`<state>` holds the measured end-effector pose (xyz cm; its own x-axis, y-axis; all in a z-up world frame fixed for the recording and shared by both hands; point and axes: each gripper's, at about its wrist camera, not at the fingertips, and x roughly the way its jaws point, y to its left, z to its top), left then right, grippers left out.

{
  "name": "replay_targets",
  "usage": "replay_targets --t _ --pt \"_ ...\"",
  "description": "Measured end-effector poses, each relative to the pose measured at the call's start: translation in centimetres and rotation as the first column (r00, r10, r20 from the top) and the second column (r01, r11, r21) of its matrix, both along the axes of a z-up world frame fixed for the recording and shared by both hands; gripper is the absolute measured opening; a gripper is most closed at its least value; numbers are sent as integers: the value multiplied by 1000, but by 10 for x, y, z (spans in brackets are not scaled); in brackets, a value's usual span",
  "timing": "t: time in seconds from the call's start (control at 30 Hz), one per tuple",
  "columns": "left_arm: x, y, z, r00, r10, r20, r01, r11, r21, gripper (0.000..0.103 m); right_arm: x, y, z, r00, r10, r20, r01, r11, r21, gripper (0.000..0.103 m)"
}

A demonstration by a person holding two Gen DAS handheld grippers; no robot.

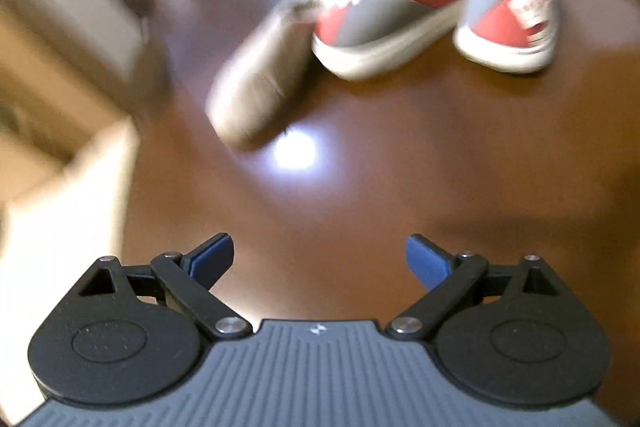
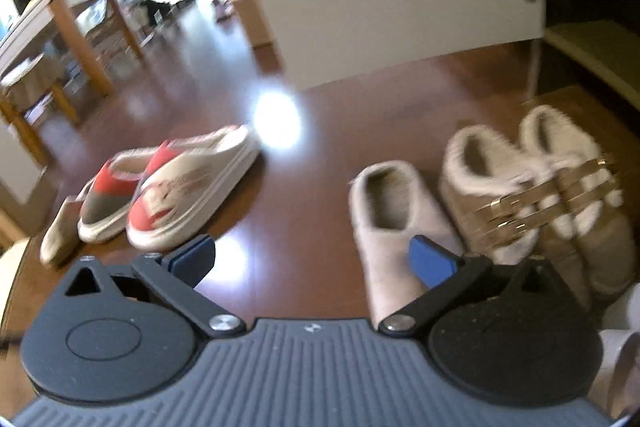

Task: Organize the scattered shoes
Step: 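Carry the beige slipper beside the brown buckle shoes and release it, then grasp the second beige quilted slipper by its heel with the left gripper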

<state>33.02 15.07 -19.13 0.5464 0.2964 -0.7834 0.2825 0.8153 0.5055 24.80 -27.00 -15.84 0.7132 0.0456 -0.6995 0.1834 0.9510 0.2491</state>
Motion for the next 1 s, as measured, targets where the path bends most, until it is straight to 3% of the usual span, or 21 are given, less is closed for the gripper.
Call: replay_targets --t 0.03,0.13,0.2,0.3,0.37,0.47,0.5,0.53,0.57,0.67,0.8,0.9,1.0 --pt "17 1 -8 997 -76 16 74 994 84 95 3 4 -3 1000 14 -5 -14 1000 -10 102" --pt "64 4 -22 980 -196 39 184 962 201 94 8 11 -12 999 25 -26 -26 1000 -16 102" --pt "93 6 -26 976 -213 53 199 960 199 92 9 10 -21 998 7 -58 -6 1000 9 102" --pt "136 8 -35 976 -207 65 192 965 181 77 10 7 -36 992 -21 -128 29 998 58 102" --pt "154 7 -44 978 -206 41 198 969 150 69 12 9 -48 984 -19 -178 37 995 94 102" --pt "172 6 -65 983 -186 -7 185 975 122 66 11 15 -52 982 -4 -189 22 995 96 102" --pt "179 7 -72 985 -167 -29 169 979 117 61 12 16 -54 982 0 -191 18 995 95 102" --pt "184 9 -79 989 -143 -49 148 982 121 39 12 19 -55 981 12 -193 6 996 92 102" --pt "186 11 -83 991 -123 -60 129 984 122 27 12 21 -56 981 19 -195 -2 996 89 102" --pt "181 12 -86 994 -97 -58 103 988 118 19 9 24 -57 980 33 -196 -15 996 88 102" --pt "154 11 -75 996 -27 -85 34 996 80 17 4 23 -51 982 43 -186 -24 994 105 102" --pt "115 16 -58 976 105 -191 -110 994 -18 17 -5 17 -40 987 47 -156 -30 994 108 102" --pt "66 1 -46 945 114 -307 -154 982 -112 16 -19 10 -31 989 34 -143 -18 994 107 102"
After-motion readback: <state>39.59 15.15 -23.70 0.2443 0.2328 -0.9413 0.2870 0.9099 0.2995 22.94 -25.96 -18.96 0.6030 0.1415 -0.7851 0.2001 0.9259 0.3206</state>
